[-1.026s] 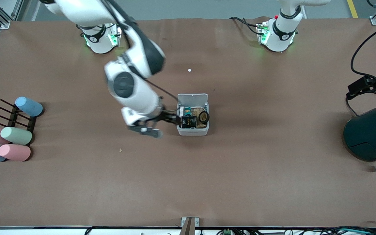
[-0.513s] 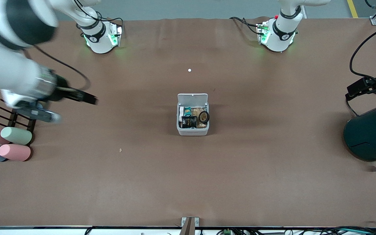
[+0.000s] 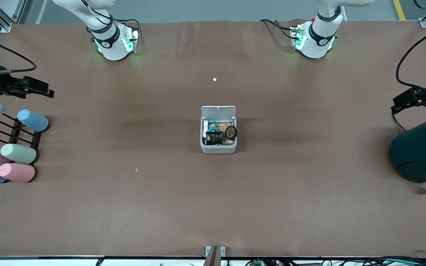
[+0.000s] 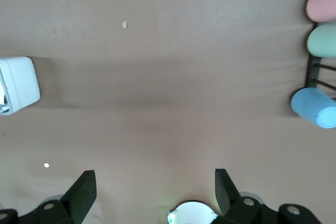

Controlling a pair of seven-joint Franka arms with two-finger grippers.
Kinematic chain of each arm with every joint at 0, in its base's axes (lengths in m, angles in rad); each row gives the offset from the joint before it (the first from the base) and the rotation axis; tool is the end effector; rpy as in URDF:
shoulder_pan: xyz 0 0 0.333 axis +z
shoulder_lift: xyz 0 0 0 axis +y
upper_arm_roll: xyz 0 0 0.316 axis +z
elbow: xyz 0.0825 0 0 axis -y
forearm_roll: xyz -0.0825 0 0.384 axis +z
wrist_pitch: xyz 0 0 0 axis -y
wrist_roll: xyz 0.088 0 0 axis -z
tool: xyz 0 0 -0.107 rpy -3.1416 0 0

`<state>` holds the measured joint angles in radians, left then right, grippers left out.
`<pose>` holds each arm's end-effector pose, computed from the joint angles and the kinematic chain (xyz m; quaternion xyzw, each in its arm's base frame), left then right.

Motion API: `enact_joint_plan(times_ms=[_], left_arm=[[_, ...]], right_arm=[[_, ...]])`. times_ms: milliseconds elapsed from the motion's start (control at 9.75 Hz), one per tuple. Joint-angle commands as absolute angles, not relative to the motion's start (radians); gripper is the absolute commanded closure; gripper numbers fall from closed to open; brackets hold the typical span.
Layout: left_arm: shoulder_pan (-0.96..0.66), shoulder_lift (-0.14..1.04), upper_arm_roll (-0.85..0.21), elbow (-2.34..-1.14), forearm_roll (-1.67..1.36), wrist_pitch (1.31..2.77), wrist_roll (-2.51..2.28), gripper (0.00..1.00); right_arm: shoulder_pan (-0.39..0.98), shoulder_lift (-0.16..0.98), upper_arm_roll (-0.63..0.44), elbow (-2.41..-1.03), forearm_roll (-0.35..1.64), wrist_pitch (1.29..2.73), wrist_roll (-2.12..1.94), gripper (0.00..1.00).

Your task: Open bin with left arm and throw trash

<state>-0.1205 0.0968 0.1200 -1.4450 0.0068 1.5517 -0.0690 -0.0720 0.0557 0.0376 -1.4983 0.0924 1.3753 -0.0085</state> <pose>0.5829 -0.0033 0.6274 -0.9994 -0.0340 -0.0056 0.0090 0.5501 -0.0083 0.6125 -0.9949 0.0079 0.0881 0.0489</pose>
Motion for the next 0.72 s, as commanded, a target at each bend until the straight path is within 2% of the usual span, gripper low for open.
enact_joint_plan(times_ms=[0,615], left_arm=[[-0.115,0.101,0.120,-1.427,-0.005,1.536,-0.061,0.00],[-0.126,0.101,0.121,-1.427,0.000,1.534,-0.060,0.00]], right_arm=[[-0.046,0.031,0.071,-1.507,0.016,1.391,-0.018,0.01],[-0.051,0.046,0.063,-1.471,0.008,1.407,-0.015,0.01]])
